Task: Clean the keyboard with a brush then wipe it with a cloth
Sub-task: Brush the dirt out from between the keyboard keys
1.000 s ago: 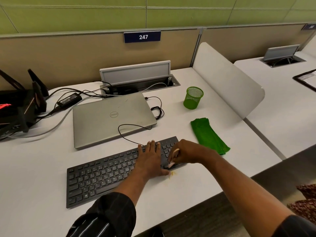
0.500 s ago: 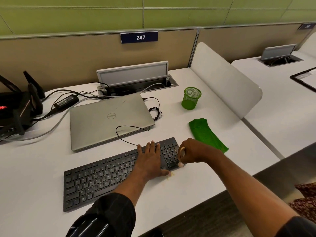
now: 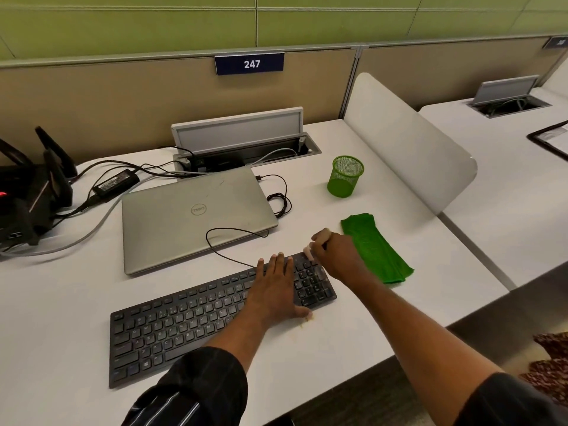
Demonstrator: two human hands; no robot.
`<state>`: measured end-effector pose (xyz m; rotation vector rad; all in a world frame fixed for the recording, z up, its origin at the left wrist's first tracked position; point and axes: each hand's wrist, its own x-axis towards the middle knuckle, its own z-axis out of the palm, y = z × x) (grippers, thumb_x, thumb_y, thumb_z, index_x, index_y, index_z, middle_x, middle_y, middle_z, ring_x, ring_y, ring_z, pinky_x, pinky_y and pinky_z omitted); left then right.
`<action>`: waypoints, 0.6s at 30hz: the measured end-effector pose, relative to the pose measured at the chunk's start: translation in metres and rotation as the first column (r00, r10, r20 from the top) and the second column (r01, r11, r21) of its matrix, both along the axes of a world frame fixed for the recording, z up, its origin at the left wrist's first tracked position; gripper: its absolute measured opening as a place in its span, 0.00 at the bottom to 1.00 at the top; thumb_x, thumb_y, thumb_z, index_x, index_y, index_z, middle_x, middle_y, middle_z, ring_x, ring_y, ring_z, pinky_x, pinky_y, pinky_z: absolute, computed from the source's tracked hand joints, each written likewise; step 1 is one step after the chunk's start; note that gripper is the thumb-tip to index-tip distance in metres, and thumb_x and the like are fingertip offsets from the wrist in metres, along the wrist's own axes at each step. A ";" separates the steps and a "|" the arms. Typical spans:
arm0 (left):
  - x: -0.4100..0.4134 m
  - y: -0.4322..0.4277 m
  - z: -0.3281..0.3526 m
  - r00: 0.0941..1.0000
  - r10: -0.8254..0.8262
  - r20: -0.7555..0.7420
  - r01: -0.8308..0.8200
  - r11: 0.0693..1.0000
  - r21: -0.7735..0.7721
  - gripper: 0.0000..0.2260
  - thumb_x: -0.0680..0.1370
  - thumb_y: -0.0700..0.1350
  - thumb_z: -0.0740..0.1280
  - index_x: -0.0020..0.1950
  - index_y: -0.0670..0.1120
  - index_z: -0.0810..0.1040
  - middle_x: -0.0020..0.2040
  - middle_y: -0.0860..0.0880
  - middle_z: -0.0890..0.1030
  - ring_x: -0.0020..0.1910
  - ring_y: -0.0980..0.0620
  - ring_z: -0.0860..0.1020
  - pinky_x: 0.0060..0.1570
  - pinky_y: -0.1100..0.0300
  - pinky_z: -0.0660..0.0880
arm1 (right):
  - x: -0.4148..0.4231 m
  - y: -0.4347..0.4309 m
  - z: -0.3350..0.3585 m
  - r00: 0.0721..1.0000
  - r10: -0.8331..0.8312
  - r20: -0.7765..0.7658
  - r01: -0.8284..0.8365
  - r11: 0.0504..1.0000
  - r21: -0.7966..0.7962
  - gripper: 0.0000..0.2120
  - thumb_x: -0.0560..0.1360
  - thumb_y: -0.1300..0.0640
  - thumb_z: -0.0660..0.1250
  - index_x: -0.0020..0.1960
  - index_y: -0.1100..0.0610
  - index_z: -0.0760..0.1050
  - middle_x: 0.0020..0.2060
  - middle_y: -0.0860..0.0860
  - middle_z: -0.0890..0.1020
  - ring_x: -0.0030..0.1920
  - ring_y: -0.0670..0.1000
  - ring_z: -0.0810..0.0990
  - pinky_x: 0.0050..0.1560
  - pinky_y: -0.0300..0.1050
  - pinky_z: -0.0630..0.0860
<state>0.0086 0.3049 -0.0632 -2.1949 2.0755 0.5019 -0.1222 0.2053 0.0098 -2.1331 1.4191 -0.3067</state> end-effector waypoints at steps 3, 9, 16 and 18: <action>0.001 -0.001 -0.002 1.000 -0.007 -0.003 0.007 1.000 -0.002 0.58 0.70 0.76 0.65 0.82 0.41 0.41 0.83 0.39 0.44 0.82 0.41 0.42 0.79 0.41 0.42 | 0.003 -0.004 -0.003 0.993 0.032 -0.112 -0.031 0.999 0.015 0.16 0.79 0.60 0.59 0.32 0.57 0.71 0.26 0.51 0.76 0.25 0.49 0.72 0.28 0.41 0.66; 0.002 -0.003 -0.002 1.000 -0.016 -0.026 0.016 1.000 -0.019 0.58 0.70 0.75 0.66 0.82 0.41 0.42 0.83 0.39 0.45 0.82 0.40 0.43 0.80 0.45 0.44 | -0.003 -0.016 0.002 0.973 0.102 -0.207 -0.057 0.976 0.211 0.08 0.74 0.57 0.69 0.44 0.62 0.78 0.34 0.56 0.84 0.31 0.51 0.84 0.36 0.47 0.84; 0.001 -0.002 0.000 0.999 -0.014 -0.031 0.014 1.000 -0.008 0.58 0.70 0.75 0.67 0.83 0.41 0.41 0.83 0.38 0.43 0.82 0.40 0.42 0.80 0.46 0.43 | -0.010 -0.005 -0.002 0.993 0.053 -0.102 -0.039 0.990 0.134 0.09 0.74 0.57 0.66 0.42 0.62 0.81 0.35 0.56 0.84 0.35 0.53 0.84 0.34 0.44 0.80; 0.001 -0.002 0.001 0.999 -0.013 -0.029 0.013 1.000 -0.004 0.58 0.70 0.74 0.67 0.82 0.41 0.41 0.83 0.38 0.43 0.82 0.40 0.42 0.80 0.46 0.43 | -0.014 -0.004 -0.004 0.979 0.106 -0.173 -0.074 0.981 0.182 0.08 0.72 0.57 0.67 0.44 0.62 0.80 0.35 0.56 0.84 0.35 0.53 0.85 0.38 0.49 0.84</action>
